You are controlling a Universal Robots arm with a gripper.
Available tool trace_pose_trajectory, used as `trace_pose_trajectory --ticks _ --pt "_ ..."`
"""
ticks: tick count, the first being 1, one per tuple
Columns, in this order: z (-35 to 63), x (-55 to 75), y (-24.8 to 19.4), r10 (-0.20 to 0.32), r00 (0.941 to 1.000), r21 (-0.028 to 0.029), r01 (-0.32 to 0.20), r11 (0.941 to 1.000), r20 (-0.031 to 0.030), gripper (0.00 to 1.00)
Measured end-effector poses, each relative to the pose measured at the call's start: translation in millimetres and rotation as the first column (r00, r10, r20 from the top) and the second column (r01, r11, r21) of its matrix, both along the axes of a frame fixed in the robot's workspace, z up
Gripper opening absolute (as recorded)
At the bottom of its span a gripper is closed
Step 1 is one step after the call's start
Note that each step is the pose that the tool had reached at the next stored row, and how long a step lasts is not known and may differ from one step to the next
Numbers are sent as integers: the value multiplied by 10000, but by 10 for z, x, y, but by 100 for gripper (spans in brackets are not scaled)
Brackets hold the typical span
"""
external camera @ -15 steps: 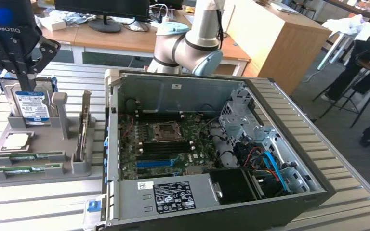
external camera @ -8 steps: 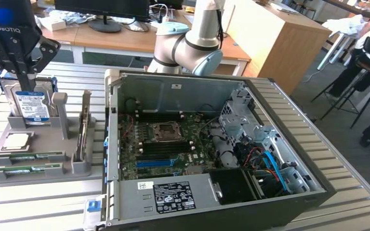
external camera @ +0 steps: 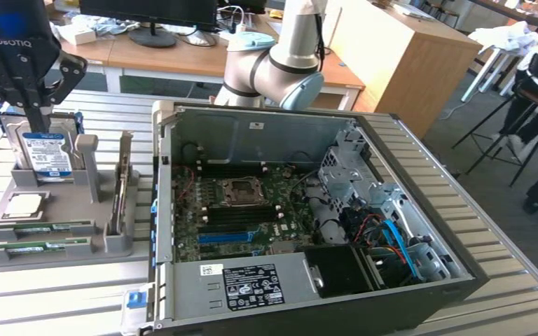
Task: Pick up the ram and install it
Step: 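Pick up the ram and move it above insertion slot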
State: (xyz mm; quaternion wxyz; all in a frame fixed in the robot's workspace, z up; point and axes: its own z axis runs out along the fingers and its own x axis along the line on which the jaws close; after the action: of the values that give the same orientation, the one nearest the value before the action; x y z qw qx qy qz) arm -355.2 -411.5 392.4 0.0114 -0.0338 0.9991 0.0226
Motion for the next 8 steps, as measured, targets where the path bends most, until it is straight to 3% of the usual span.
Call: trace_pose_trajectory --ticks 5,7,8 --pt "0 0 0 920 9958 0 -920 9958 0 10" --pt "0 0 0 1278 9918 0 -1278 9918 0 10" --pt "0 0 0 1633 9866 -1 -1633 9866 0 10"
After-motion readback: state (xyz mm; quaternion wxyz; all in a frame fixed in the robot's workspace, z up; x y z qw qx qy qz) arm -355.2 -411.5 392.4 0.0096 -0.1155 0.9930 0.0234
